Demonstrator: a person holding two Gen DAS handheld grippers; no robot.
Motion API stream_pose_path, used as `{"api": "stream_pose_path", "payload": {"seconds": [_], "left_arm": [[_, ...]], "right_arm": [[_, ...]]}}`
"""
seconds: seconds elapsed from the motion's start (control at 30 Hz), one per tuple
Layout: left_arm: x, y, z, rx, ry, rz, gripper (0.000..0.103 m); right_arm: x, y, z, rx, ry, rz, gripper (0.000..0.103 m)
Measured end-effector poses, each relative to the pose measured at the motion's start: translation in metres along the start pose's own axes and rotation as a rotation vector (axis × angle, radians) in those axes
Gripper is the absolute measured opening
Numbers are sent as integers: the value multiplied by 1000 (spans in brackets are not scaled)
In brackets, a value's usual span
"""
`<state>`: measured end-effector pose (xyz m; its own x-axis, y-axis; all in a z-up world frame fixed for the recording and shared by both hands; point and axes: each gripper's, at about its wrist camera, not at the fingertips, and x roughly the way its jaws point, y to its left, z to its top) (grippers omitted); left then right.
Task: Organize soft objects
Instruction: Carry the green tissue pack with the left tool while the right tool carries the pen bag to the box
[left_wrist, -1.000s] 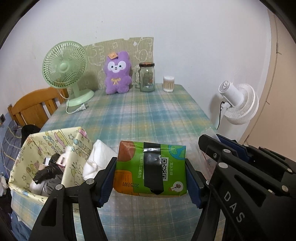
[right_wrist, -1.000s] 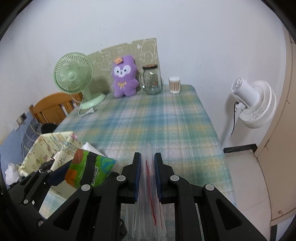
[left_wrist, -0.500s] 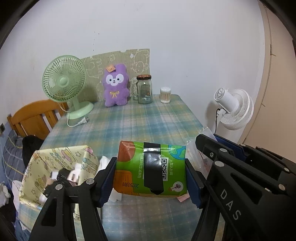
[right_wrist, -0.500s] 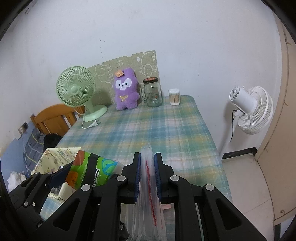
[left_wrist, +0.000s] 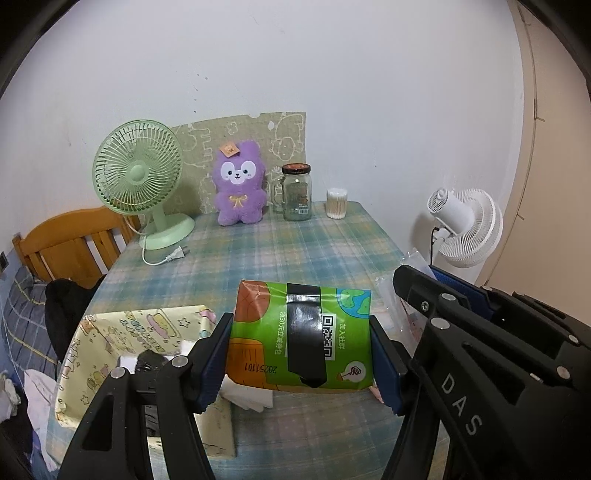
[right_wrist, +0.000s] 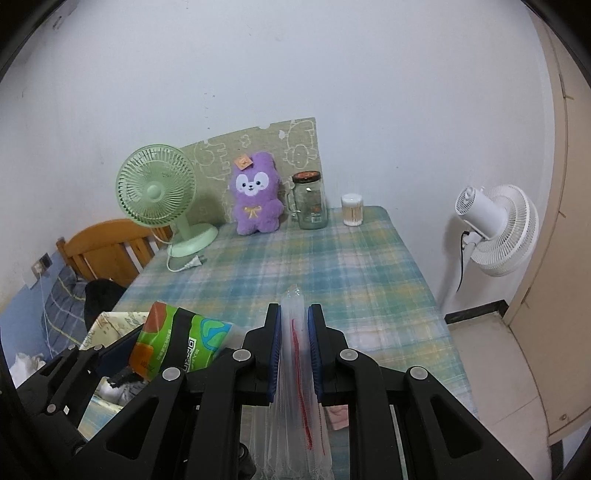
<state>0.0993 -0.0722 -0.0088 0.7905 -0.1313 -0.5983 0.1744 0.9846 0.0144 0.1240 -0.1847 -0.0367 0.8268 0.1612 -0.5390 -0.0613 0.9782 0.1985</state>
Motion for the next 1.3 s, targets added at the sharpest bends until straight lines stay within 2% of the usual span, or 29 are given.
{"api": "stream_pose_path", "payload": {"seconds": [0.67,0.9,1.3], "left_arm": [[-11,68,-2,-35,-45,33,70],[-12,94,-4,-34,-48,69,70],[-7,130,-12,-57,-52,87,70]], "right_arm": [[13,69,5,-45,-2,58,17],[23,94,4,-58,6,94,17],[41,128,-1,-87,5,123,17]]}}
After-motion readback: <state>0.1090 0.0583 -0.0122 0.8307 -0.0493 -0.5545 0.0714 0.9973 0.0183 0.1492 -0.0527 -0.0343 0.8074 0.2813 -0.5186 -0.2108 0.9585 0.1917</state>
